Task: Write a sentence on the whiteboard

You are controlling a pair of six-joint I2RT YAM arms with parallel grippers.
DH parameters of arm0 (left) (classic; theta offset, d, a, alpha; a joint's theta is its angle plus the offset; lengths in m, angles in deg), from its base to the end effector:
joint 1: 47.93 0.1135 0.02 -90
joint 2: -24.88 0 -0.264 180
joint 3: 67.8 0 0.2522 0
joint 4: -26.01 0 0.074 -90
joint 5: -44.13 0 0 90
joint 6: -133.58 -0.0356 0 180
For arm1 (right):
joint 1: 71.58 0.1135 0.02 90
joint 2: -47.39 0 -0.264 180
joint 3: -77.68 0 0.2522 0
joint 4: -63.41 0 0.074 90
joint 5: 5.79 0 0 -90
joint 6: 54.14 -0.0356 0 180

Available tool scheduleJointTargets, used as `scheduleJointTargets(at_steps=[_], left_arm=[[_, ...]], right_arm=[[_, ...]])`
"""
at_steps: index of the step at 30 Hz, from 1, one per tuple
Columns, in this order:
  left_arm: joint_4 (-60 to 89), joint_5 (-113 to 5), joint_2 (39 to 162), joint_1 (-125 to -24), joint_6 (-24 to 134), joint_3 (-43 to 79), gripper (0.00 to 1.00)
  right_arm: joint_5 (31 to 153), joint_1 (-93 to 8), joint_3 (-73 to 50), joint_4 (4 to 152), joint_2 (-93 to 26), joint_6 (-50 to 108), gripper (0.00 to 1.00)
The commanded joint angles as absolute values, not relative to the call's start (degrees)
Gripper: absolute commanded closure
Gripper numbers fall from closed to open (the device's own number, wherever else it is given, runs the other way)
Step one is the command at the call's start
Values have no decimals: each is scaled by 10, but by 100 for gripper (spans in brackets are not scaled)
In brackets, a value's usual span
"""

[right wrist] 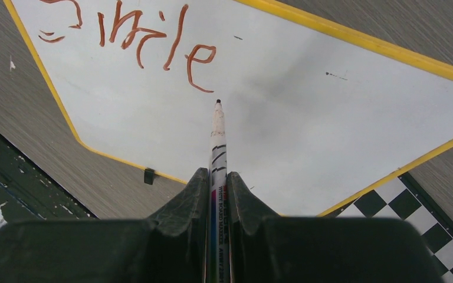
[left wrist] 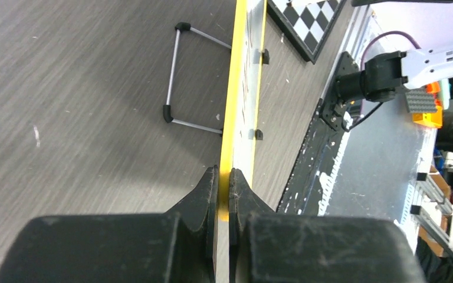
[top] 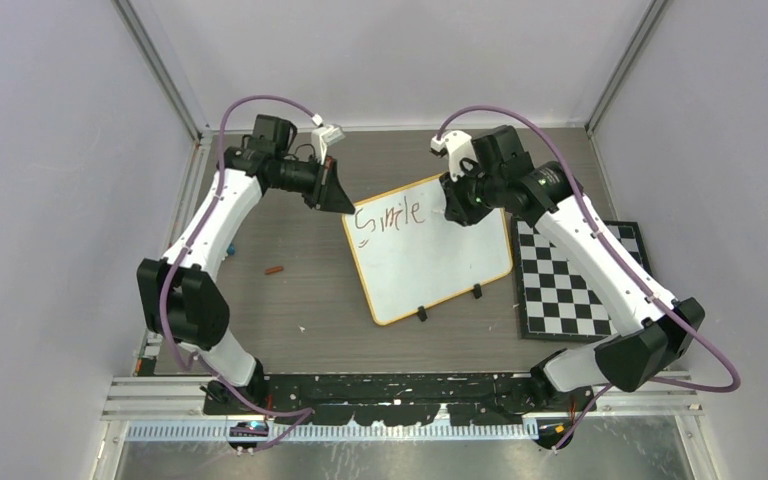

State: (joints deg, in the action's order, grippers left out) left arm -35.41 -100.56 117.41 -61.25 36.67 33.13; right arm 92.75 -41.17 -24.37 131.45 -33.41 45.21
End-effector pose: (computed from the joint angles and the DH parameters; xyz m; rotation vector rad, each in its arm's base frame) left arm 0.3223 -0.1062 0.3385 0.7905 2.1805 -1.2228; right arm 0.2454 0.1501 0.3859 -0.8842 2.2361 0.3504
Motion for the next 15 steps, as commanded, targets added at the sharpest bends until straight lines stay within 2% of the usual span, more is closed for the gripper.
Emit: scheduleJointTargets(at_steps=[1, 4, 10, 15], left_arm=[[-426, -951, 1198, -610, 313, 419, 100], [-466, -940, 1217, -610, 297, 459, 96], [-482, -976, 1223, -610, 300, 471, 71], [-455, -1002, 1216, -610, 319, 444, 60]], right_arm=[[964, -436, -271, 1307, -311, 451, 100], [970, -452, -269, 1302, -310, 452, 100], [964, -467, -256, 1278, -307, 458, 100], [957, -469, -240, 1247, -303, 457, 100]])
